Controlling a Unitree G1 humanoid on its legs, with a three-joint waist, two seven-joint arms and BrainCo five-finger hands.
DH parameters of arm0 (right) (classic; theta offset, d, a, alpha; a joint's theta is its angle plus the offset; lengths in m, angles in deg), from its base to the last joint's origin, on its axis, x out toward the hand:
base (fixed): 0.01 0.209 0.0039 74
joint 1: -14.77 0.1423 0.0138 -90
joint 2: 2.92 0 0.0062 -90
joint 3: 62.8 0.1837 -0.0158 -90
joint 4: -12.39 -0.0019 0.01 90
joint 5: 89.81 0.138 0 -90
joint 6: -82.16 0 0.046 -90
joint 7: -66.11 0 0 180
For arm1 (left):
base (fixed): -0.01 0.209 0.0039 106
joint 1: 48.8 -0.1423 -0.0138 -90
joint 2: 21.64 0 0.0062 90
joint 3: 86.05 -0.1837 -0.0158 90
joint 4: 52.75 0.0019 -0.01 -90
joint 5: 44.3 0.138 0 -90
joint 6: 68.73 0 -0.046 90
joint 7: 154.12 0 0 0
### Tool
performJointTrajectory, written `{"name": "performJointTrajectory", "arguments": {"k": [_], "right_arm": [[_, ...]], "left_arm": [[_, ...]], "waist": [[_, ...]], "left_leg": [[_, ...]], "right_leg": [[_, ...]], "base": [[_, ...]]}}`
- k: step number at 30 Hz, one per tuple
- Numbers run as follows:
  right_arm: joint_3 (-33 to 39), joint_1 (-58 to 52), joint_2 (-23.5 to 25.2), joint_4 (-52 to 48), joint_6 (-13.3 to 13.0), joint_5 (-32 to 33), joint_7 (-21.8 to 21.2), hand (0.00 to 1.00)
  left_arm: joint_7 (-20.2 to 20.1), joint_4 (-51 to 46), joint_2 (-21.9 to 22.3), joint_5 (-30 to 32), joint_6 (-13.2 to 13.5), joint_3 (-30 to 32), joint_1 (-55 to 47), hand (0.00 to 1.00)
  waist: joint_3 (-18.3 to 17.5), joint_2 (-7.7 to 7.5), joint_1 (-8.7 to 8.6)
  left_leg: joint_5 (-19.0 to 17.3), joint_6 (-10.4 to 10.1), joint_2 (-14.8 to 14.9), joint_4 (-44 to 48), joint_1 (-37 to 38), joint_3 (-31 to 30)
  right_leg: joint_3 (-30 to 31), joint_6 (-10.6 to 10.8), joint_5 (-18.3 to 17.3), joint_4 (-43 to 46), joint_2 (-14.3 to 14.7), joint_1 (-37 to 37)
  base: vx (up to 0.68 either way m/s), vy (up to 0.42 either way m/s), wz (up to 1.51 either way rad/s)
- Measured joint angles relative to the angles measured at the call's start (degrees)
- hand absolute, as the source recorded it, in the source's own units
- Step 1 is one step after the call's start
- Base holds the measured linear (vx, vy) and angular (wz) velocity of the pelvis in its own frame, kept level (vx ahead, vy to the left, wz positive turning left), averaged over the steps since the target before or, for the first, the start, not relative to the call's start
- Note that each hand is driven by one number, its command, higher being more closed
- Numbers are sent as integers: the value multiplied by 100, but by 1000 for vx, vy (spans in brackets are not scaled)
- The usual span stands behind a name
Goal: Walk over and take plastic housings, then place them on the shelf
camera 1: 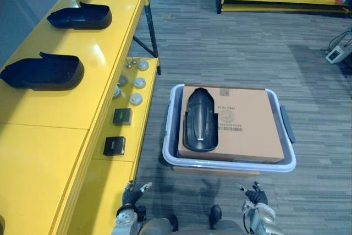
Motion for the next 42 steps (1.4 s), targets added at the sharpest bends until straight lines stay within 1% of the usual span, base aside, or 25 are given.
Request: {"name": "performJointTrajectory", "arguments": {"k": [1, 2, 3, 4, 5, 6, 7, 8, 10, 13, 14, 17, 18, 21, 24, 25, 27, 29, 31, 33, 34, 35, 39, 40, 42], "right_arm": [[171, -21, -36, -1, -1, 6, 25, 0], [536, -95, -84, -91, 0, 80, 122, 0], [691, -122, -102, -175, 0, 125, 161, 0], [972, -90, -178, -325, -8, 173, 254, 0], [1171, -73, -264, -378, -36, 204, 309, 0], [1300, -52, -351, -459, -51, 227, 372, 0], [1445, -42, -512, -703, -61, 277, 461, 0], [1441, -20, -528, -1149, -62, 320, 521, 0], [1420, 21, -528, -1752, -133, 315, 643, 0], [1130, 199, -532, -2622, -226, 137, 801, 0], [932, 304, -534, -2928, -262, 55, 848, 0], [445, 476, -532, -3416, -340, -102, 844, 0], [171, 530, -529, -3604, -361, -157, 826, 0], [-525, 595, -521, -3944, -420, -599, 598, 0], [-839, 634, -513, -3957, -412, -1035, 470, 0], [-984, 635, -506, -3952, -382, -1225, 438, 0], [-1146, 664, -487, -3878, -266, -1524, 357, 0], [-1210, 796, -455, -3393, -37, -1938, 345, 0], [-1191, 907, -387, -3048, 118, -2142, 357, 0], [-1180, 1058, -273, -2781, 271, -2305, 483, 0], [-1130, 1171, -200, -2567, 352, -2381, 623, 0], [-1033, 1309, -142, -2337, 446, -2383, 738, 0], [-847, 1732, -58, -1813, 621, -2382, 1099, 0], [-816, 1883, -21, -1697, 694, -2380, 1211, 0], [-804, 2137, 4, -1463, 720, -2373, 1364, 0]], "left_arm": [[0, 0, -14, 0, -2, 11, -8, 0], [-4, -3, -16, 2, -5, 35, -78, 0], [-8, -3, -11, 3, -6, 52, -114, 0], [-11, 1, 1, 7, -10, 135, -132, 0], [-17, -7, 10, 10, 2, 154, -179, 0], [-16, -16, 24, 11, 10, 154, -220, 0], [-12, -16, 48, 13, 2, 163, -305, 0], [-9, -19, -2, 14, 2, 148, -381, 0], [-11, -20, -116, 13, 2, 106, -430, 0], [-11, -18, -206, 13, 5, -6, -452, 0], [-12, -16, -225, 13, 6, -65, -468, 0], [-16, -12, -171, 11, 11, -184, -472, 0], [-20, -10, -152, 10, 12, -264, -477, 0], [-72, -9, -85, 12, 21, -285, -488, 0], [-130, -10, -63, 8, 28, -284, -493, 0], [-129, -10, -59, 11, 42, -284, -492, 0], [-127, -10, -61, 13, 78, -281, -498, 0], [-125, -26, -59, 11, 116, -276, -496, 0], [-121, -110, -58, 11, 156, -272, -496, 0], [-108, -166, -52, 11, 160, -273, -496, 0], [-88, -202, -49, 10, 159, -274, -495, 0], [-70, -266, -47, 9, 171, -274, -492, 0], [41, -356, -32, 3, 212, -275, -402, 0], [92, -359, -32, 1, 240, -275, -368, 0], [178, -372, -30, -9, 249, -279, -331, 0]], "waist": [[-3, -2, 1], [-102, 3, -2], [-146, 0, 3], [-84, -187, -5], [-142, -234, 8], [-229, -122, -29], [-271, -76, -56], [-327, -54, -29], [-347, -119, -39], [-362, -231, -27], [-366, -235, -18], [-361, -227, -10], [-356, -218, -4], [-345, -204, 4], [-269, -201, 22], [-249, -187, 20], [-242, -181, 19], [-190, -185, 23], [-81, -184, 53], [7, -147, 55], [45, -131, 58], [102, -118, 105], [266, -106, 311], [319, -106, 333], [420, -103, 338]], "left_leg": [[0, 0, -6, 5, 63, 4], [1, -1, -40, 76, 116, 10], [2, -2, -94, 181, 100, 13], [-91, 42, -217, 744, -193, -62], [-249, 226, -310, 368, -221, -126], [58, 102, -223, -307, -154, -137], [549, 232, -170, -688, -46, -87], [566, 211, -216, -633, -54, -73], [566, 211, -261, -548, -51, -109], [565, 213, -260, -492, -52, -133], [565, 214, -250, -488, -53, -156], [565, 214, -213, -489, -61, -226], [565, 214, -177, -492, -67, -267], [567, 215, -115, -511, -136, -380], [621, 226, -124, -579, -152, -449], [701, 202, -142, -651, -180, -509], [855, 202, -176, -814, -262, -603], [1044, 186, -196, -981, -352, -737], [1142, 160, -211, -1040, -413, -839], [1247, 138, -219, -1140, -497, -957], [1323, 117, -212, -1194, -573, -1036], [1355, 104, -189, -1201, -654, -1079], [1439, 110, -184, -1201, -832, -1160], [1452, 109, -190, -1198, -884, -1178], [1479, 122, -220, -1187, -961, -1203]], "right_leg": [[2, -4, 3, -14, -3, 69], [3, -5, 3, -15, -34, 139], [7, -6, 4, -14, -87, 165], [-1, -7, 4, -5, -347, 289], [44, -6, 5, -5, -487, 310], [17, 5, 7, -5, -464, 318], [22, 47, -21, 9, -421, 308], [1, 48, -20, 81, -481, 283], [4, 50, -18, 185, -528, 286], [3, 50, -18, 201, -521, 291], [1, 51, -19, 197, -508, 296], [-18, 64, -28, 183, -465, 296], [-26, 64, -28, 183, -425, 296], [-93, 89, -45, 168, -352, 286], [-173, 151, -88, 162, -354, 277], [-195, 153, -90, 162, -364, 240], [-305, 168, -102, 158, -391, 124], [-440, 169, -102, 158, -397, 15], [-507, 187, -115, 160, -395, -22], [-621, 188, -116, 173, -384, -106], [-676, 189, -111, 172, -375, -162], [-736, 182, -98, 182, -369, -217], [-801, 182, -48, 167, -363, -348], [-814, 184, -41, 168, -368, -390], [-880, 188, -37, 165, -392, -424]], "base": [[150, 21, -10], [119, 29, -12], [168, 113, -5], [111, 139, 0], [79, 128, 6], [25, 67, -6], [62, 79, -13], [75, 98, -14], [41, 73, 5], [-10, -2, 6], [-37, -43, 0], [-61, -76, 3], [-72, -76, 6], [-68, -68, 9], [-115, -66, 13], [-154, -52, 16], [-131, -45, 20], [-134, -54, 27], [-133, -39, 30], [-144, -32, 32], [-102, -25, 32], [-81, -20, 28], [-43, 1, 14], [22, 12, 8], [37, 18, 15]]}}
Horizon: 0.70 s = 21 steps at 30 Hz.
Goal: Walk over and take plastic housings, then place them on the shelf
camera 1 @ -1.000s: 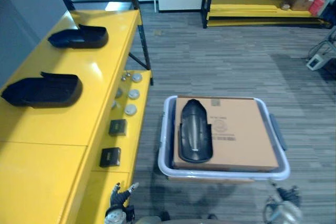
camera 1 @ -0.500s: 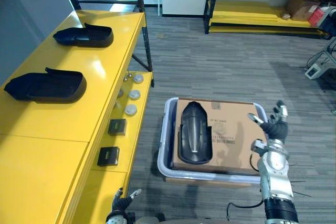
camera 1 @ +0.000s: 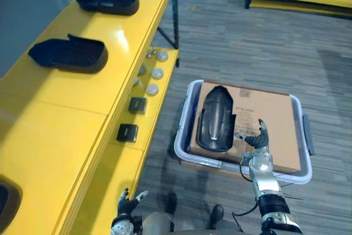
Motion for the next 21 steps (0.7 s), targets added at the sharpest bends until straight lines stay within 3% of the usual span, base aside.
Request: {"name": "performJointTrajectory", "arguments": {"k": [1, 7, 13, 21], "right_arm": [[24, 126, -2, 119, 12, 5, 22, 100], [385, 762, -30, 496, 77, 135, 380, 100], [385, 1019, -139, 907, 74, 456, 348, 100], [176, 1113, -96, 1111, 32, 710, 118, 100]], "left_arm": [[35, -55, 0, -28, 4, -10, -1, 0], [131, -159, 2, -170, 21, -62, 29, 0], [251, -131, -4, -287, 21, -174, 126, 0], [312, -77, -27, -378, 9, -180, 178, 0]], "waist": [[59, 1, 5], [224, -28, 18], [272, -43, 163], [328, -63, 153]], "left_leg": [[0, 0, -15, 0, -12, 0], [0, 0, -70, 50, -198, -7], [-2, -2, -55, 21, -208, 49], [-1, 0, -52, -13, -122, 119]], "right_leg": [[-9, 0, 0, -3, -7, -3], [-44, 3, 6, 6, -62, -141], [59, -14, 20, 8, -56, -193], [165, -56, 108, -5, -56, -167]], "base": [[35, 19, 13], [37, 20, 6], [-3, 7, -5], [-34, 21, -5]]}}
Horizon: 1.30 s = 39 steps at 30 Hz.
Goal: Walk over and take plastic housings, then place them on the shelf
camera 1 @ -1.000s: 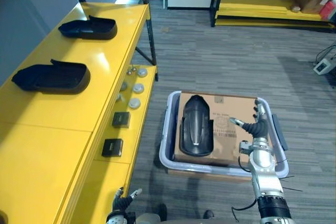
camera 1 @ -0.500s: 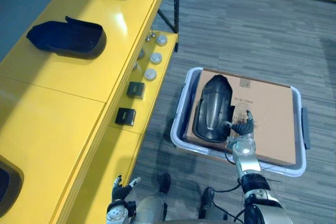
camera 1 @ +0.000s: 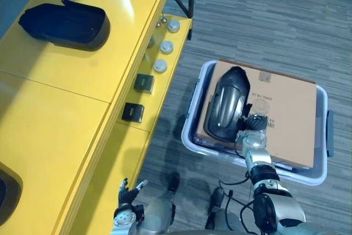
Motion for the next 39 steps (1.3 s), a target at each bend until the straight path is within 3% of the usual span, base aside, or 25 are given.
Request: {"name": "performJointTrajectory", "arguments": {"k": [5, 9, 12, 18, 19, 23, 28, 33, 39], "right_arm": [[-50, -225, 42, -73, 2, 34, -37, 100], [-12, -564, 45, -850, 6, 22, -24, 100], [30, -706, 36, -1222, 3, -30, 22, 100], [-57, -959, -19, -2233, -75, -49, 116, 100], [-84, -968, -17, -2436, -80, -55, 115, 100], [-448, -1320, -7, -3128, -144, -362, 113, 100], [-969, -1347, 96, -4044, -265, -869, 46, 100], [-1599, -1336, 269, -4826, -334, -1449, -53, 100], [-2399, -1302, 480, -5033, -452, -1626, -190, 100]], "left_arm": [[-8, 1, 5, 1, -17, -17, -2, 0], [-81, -74, -1, 55, -37, -165, -6, 0], [-120, -455, 0, 63, -64, -376, -39, 0], [-118, -2030, 15, 73, -37, -953, 13, 0], [-114, -2338, 16, 82, -9, -1012, 17, 0], [-69, -3284, 22, 282, 7, -1135, 160, 0], [181, -4389, 75, 295, 170, -1135, 493, 0], [411, -4626, 158, 285, 172, -1323, 1115, 0], [521, -4627, 238, 290, 108, -1641, 1680, 0]], "waist": [[0, -9, -15], [-4, -13, -91], [-8, -18, -176], [-30, -19, -246], [-43, -21, -319], [-339, -19, -355], [-394, -19, -471], [-721, -18, -491], [-855, -39, -510]], "left_leg": [[27, 19, -1, -124, 262, 14], [76, 53, -4, -203, 344, 9], [84, 62, -20, -201, 402, 3], [92, 74, -15, -155, 425, 19], [92, 74, -13, -143, 426, 17], [88, 72, -13, -144, 454, 23], [89, 73, -12, -147, 554, 24], [90, 76, -10, -191, 603, 43], [91, 76, -9, -198, 682, 85]], "right_leg": [[35, 8, 5, -24, 1, 199], [58, 21, 12, -24, -14, 226], [54, 38, 23, -24, -31, 287], [83, 46, 27, -23, -34, 323], [85, 47, 27, -23, -32, 331], [88, 50, 24, -95, -25, 384], [91, 52, 22, -94, -22, 472], [111, 53, 21, -104, -22, 488], [178, 52, 22, -99, -23, 533]], "base": [[-28, 6, -4], [-16, 2, -2], [-12, 8, 0], [-32, -1, -2], [-36, -6, -3], [-14, -3, -2], [-26, 1, 0], [-6, 5, -2], [-9, 3, -4]]}}
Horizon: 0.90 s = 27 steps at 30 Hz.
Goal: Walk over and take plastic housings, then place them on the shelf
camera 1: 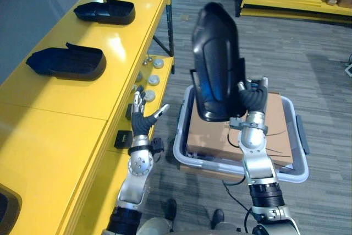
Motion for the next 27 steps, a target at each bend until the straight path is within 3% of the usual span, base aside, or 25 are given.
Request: {"name": "performJointTrajectory", "arguments": {"k": [7, 8, 14, 15, 20, 23, 27], "right_arm": [[-624, 15, 139, -195, -18, 18, -93, 100], [-691, 12, 138, -196, -21, 20, -89, 100], [-753, 12, 67, -206, -56, 107, -81, 100], [-776, 13, -2, -206, -58, 146, -81, 0], [-957, 12, -133, -304, -235, 355, -85, 0], [-1188, 14, -184, -665, -534, 481, -130, 0], [-1129, 14, -270, -674, -703, 790, -210, 0]], "left_arm": [[345, 15, -25, -4, -186, -145, 243, 0], [422, 44, -27, -8, -228, -140, 279, 100], [568, 129, -184, -131, -299, -140, 472, 100], [577, 131, -213, -169, -303, -140, 479, 100], [605, 304, -240, -282, -371, -156, 521, 100], [568, 450, -241, -283, -435, -213, 520, 100], [488, 464, -249, -280, -502, -193, 518, 100]], "waist": [[-125, -85, -63], [-208, -110, -81], [-306, -173, -149], [-307, -173, -148], [-418, -158, -154], [-453, -164, -158], [-455, -165, -154]], "left_leg": [[9, 6, 4, -65, 71, 66], [21, 13, 3, -99, 70, 84], [21, 14, -6, -101, 70, 105], [21, 14, -4, -101, 70, 104], [21, 14, -3, -99, 72, 102], [22, 14, -1, -97, 86, 100], [21, 15, -6, -100, 194, 98]], "right_leg": [[72, 0, 0, 1, 1, -8], [79, 0, 1, 0, 0, -44], [92, 0, 1, -1, -11, -39], [93, 1, 1, 0, -9, -39], [94, 0, 1, -1, -8, -38], [92, 0, 0, 7, -6, -32], [85, -3, -3, 14, -14, 47]], "base": [[-30, 4, -7], [2, 3, -6], [3, 1, -1], [0, 0, 0], [0, 0, 0], [-12, -3, 0], [-30, -2, 0]]}}
